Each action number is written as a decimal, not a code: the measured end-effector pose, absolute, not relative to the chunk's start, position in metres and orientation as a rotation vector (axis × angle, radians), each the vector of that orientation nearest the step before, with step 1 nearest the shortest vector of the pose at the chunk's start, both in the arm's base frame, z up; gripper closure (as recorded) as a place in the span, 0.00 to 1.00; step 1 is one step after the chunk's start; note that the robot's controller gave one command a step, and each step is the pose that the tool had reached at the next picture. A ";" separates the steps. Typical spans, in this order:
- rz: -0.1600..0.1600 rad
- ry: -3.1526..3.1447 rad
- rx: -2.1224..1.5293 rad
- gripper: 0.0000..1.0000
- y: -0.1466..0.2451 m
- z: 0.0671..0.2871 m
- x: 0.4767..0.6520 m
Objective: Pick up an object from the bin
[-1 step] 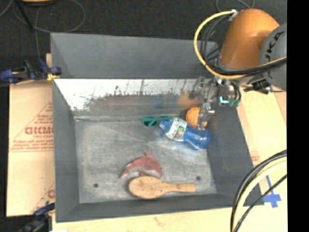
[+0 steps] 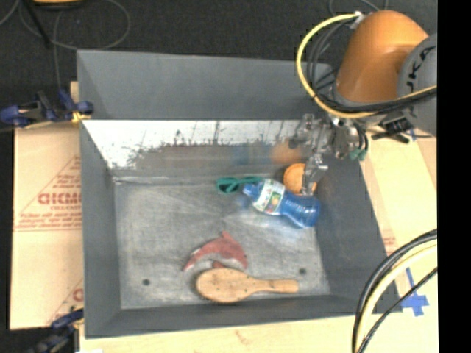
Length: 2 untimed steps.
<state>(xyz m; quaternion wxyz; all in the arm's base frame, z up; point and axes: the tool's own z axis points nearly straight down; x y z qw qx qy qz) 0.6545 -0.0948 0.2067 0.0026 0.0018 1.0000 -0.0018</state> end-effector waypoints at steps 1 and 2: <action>-0.007 3.130 -0.087 0.00 -0.079 0.157 0.653; -0.001 3.133 -0.133 0.00 -0.015 0.103 0.646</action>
Offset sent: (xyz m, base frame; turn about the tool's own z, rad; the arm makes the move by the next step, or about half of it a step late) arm -0.0113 0.0924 -0.1138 -0.0953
